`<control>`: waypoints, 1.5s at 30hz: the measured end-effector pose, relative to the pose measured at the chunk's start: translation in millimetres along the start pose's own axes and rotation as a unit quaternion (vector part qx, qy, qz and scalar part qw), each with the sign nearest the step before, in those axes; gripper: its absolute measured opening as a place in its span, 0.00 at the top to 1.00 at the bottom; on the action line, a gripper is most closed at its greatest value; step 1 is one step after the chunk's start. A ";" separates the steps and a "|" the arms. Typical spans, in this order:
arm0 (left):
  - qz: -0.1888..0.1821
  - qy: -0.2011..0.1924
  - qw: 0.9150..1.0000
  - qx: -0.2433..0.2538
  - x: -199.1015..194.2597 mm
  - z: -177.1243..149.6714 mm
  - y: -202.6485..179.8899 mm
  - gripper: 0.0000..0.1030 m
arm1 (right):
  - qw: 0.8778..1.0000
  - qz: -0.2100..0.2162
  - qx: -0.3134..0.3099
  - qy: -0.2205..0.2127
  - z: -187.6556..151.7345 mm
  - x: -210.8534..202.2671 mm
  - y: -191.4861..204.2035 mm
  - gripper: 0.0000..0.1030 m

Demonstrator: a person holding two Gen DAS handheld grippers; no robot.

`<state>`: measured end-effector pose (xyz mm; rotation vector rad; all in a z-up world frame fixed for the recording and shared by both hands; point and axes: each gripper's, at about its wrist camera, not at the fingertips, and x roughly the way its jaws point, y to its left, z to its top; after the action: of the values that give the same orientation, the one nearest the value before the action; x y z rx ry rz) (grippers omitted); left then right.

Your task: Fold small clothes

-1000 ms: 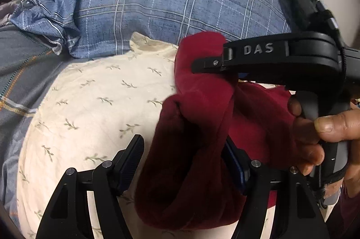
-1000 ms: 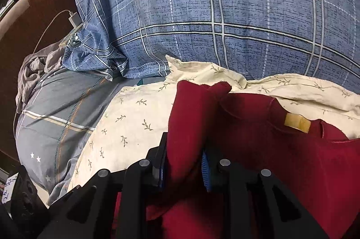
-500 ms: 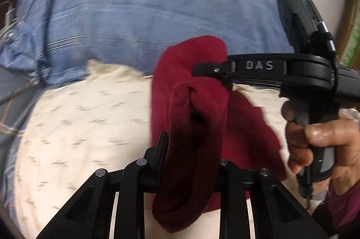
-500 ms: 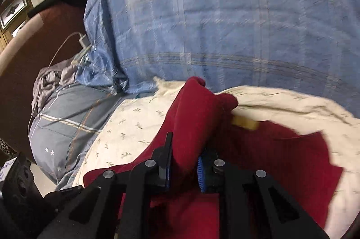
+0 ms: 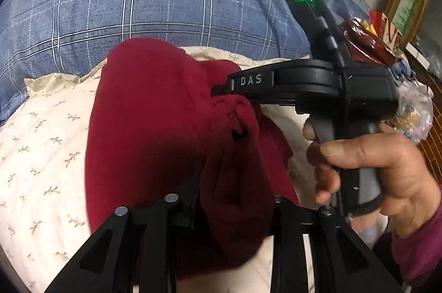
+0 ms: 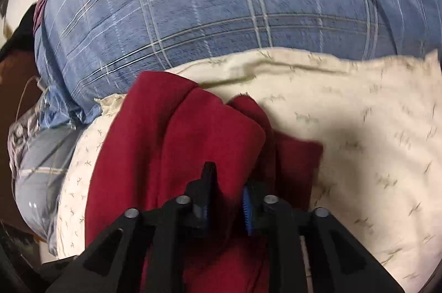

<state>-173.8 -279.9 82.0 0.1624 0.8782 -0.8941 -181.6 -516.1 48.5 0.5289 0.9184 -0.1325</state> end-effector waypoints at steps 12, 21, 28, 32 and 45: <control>0.060 -0.047 0.996 -0.046 -92.1 -47.6 27.8 0.37 | 0.986 0.141 0.090 0.001 -38.8 -52.8 4.8 0.28; 0.051 -0.026 0.998 -0.029 -104.4 -70.2 19.0 0.37 | 0.970 0.203 0.133 0.016 -54.3 -34.1 14.7 0.20; 0.072 -0.028 0.996 -0.039 -112.4 -68.7 34.1 0.37 | 0.961 0.211 0.176 -0.022 -53.2 -33.9 1.4 0.11; 0.074 -0.035 0.996 -0.044 -117.1 -67.5 37.1 0.37 | 0.959 0.214 0.185 -0.002 -57.5 -17.0 -0.9 0.08; 0.078 -0.025 0.996 -0.039 -99.1 -56.8 30.1 0.37 | 0.995 0.018 -0.071 -0.069 -46.5 -57.7 45.9 0.75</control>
<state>-216.7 -173.5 110.2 0.1382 0.8402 -0.7147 -235.2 -460.1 88.4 0.3987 0.7767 -0.0695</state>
